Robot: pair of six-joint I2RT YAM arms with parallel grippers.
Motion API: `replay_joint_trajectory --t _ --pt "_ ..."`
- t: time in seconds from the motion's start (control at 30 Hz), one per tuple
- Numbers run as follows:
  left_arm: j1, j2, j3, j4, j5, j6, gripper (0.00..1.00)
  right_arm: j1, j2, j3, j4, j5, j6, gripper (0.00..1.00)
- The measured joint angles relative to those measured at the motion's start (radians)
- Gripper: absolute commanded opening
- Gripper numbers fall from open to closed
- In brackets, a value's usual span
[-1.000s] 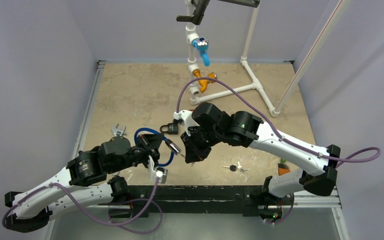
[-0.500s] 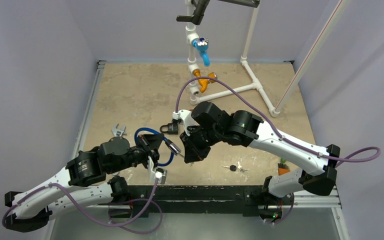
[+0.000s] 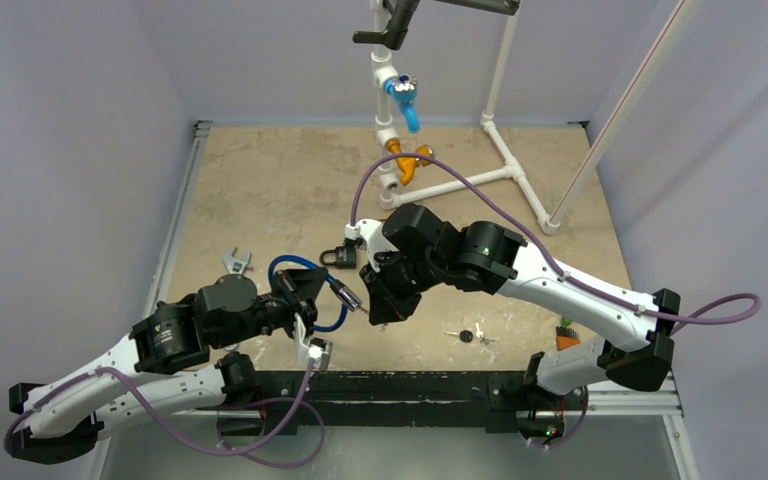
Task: Unlock with the key
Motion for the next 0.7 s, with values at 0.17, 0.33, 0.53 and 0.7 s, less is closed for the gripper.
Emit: replay_joint_trajectory --t 0.17,0.33,0.53,0.7 --pt "-0.001 0.000 -0.002 0.000 0.000 0.008 0.00 0.000 0.000 0.001 -0.002 0.005 0.000 0.00" --pt "-0.007 0.000 -0.004 -0.001 0.000 0.016 0.00 0.000 0.000 0.004 -0.005 0.005 0.000 0.00" --pt "-0.012 0.000 -0.005 -0.001 -0.001 0.018 0.00 0.000 0.000 0.005 -0.010 0.005 0.000 0.00" --pt "-0.012 0.000 -0.005 -0.001 -0.002 0.019 0.00 0.000 0.000 0.005 -0.011 0.013 0.000 0.00"
